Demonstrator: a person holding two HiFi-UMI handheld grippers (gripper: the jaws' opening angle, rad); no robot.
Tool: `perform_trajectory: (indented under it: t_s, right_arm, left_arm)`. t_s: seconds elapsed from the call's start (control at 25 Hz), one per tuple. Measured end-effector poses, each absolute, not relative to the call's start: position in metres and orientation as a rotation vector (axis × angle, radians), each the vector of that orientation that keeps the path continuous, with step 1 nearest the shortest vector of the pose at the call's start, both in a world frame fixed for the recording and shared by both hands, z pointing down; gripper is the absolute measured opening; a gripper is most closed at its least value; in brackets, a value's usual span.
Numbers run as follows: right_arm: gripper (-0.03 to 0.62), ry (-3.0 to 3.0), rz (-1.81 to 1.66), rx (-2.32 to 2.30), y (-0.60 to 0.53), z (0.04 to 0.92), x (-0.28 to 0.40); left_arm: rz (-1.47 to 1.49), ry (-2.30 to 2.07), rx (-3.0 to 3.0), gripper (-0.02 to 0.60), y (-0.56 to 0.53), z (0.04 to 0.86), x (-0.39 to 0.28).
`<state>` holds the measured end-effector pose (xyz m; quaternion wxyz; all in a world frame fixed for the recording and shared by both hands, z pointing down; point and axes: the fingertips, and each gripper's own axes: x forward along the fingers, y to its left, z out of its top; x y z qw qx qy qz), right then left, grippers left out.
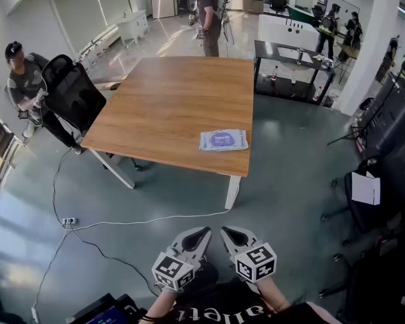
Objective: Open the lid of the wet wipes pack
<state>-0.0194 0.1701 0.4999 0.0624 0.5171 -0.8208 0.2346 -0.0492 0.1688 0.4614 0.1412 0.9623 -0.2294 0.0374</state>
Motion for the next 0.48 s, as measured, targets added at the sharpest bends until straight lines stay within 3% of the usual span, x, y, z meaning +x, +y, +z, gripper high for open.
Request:
perform_trajectory:
  t_s: [0.48]
  right_arm:
    - [0.011, -2.388, 0.704, 1.694, 0.089, 0.495, -0.039]
  left_arm:
    - [0.111, -0.578, 2.765, 0.003, 0.075, 0.466, -0.084]
